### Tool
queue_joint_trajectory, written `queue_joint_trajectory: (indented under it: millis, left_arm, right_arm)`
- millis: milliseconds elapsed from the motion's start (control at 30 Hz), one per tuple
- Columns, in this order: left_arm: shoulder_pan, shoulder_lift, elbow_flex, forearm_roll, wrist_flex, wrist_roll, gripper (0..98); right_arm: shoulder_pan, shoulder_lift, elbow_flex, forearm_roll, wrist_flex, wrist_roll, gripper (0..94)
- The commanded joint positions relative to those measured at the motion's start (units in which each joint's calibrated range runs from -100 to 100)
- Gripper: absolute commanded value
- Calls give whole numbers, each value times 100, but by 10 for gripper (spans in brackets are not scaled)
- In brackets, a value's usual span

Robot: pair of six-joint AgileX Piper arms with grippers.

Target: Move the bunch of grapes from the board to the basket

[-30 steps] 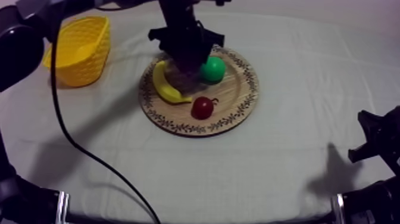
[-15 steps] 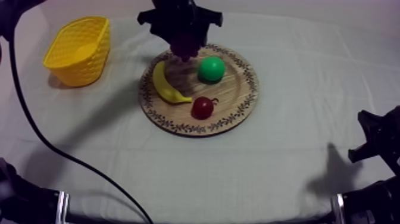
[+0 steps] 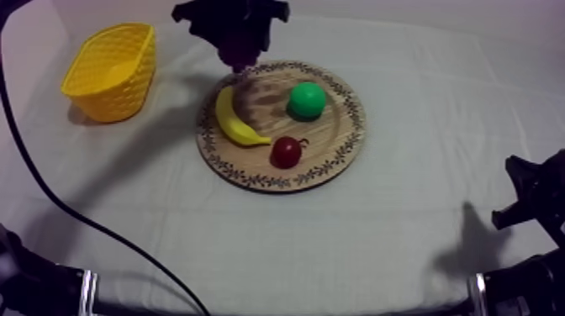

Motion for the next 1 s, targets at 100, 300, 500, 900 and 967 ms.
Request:
queue_joint_trajectory:
  millis: [100,300,500,900,967]
  left_arm:
    - [-263,-50,75,-31,1,-126,550]
    - [-604,-111,156,-41,-2,-280,550]
    - [-928,-152,203,-75,-14,-452,551]
    - [-1475,-269,428,-164,-66,-692,554]
    - [-1568,-287,446,-174,-69,-727,554]
  right_arm:
    - [-2,-1,-2,0,-3,0,3]
    - [-2,-1,-2,0,-3,0,3]
    - [-2,-1,-2,0,-3,0,3]
    - [-2,-1,-2,0,-3,0,3]
    - [-2,-1,-2,0,-3,0,3]
